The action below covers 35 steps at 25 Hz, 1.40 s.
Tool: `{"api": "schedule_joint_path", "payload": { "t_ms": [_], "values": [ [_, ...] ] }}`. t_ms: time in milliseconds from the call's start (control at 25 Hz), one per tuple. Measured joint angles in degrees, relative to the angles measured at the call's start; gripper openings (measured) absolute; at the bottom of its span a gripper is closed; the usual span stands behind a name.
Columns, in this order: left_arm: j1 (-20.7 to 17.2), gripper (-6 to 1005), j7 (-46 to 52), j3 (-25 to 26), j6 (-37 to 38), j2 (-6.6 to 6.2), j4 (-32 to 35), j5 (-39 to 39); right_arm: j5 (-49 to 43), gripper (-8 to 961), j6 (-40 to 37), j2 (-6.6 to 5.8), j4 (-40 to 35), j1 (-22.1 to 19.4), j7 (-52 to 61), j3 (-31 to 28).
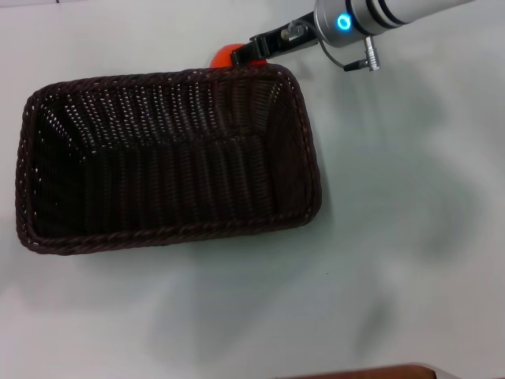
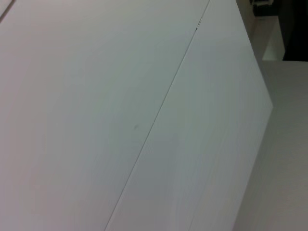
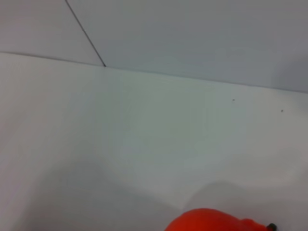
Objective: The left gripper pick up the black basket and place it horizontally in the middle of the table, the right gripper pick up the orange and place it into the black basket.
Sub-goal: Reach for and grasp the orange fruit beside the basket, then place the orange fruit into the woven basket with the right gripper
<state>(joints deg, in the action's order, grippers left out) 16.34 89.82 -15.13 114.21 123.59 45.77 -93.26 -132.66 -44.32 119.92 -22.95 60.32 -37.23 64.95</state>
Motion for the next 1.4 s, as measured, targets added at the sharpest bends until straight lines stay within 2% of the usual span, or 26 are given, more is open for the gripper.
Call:
{"api": "schedule_joint_path", "payload": {
  "t_ms": [160,600,720,920,1080,1240,1400],
  "values": [
    [0.22,704,0.0,-0.91,-0.9,0.04,0.0,0.0,0.06,634,0.11,0.15,0.01,0.13,-0.37,0.34],
    [0.81,703,-0.58,-1.48,-1.46,-0.19,-1.48,0.0,2.24,401,0.41,0.18,0.08,-0.09,-2.02,0.63],
    [0.85,703,-0.58,-1.48,-1.46,-0.19,-1.48,0.01,2.28,205,0.42,0.16,0.1,-0.12,-2.05,0.63],
    [1.11,703,-0.6,-1.48,-1.43,-0.19,-1.48,0.01,3.72,152,0.7,-0.06,-0.39,-0.75,-2.75,0.26],
    [1.23,702,-0.51,-1.48,-1.17,-0.26,-1.48,0.01,12.49,121,1.19,-0.42,-2.48,-4.01,-8.07,-0.79],
    [1.24,702,-0.43,-1.48,-1.03,-0.29,-1.48,0.07,25.73,90,0.74,-0.47,-5.26,-8.94,-17.58,-3.23],
    [1.34,702,-0.37,-1.47,-1.01,-0.28,-1.48,0.09,41.98,65,-7.57,-0.49,-6.38,-13.44,-32.22,-4.64]
  ]
}}
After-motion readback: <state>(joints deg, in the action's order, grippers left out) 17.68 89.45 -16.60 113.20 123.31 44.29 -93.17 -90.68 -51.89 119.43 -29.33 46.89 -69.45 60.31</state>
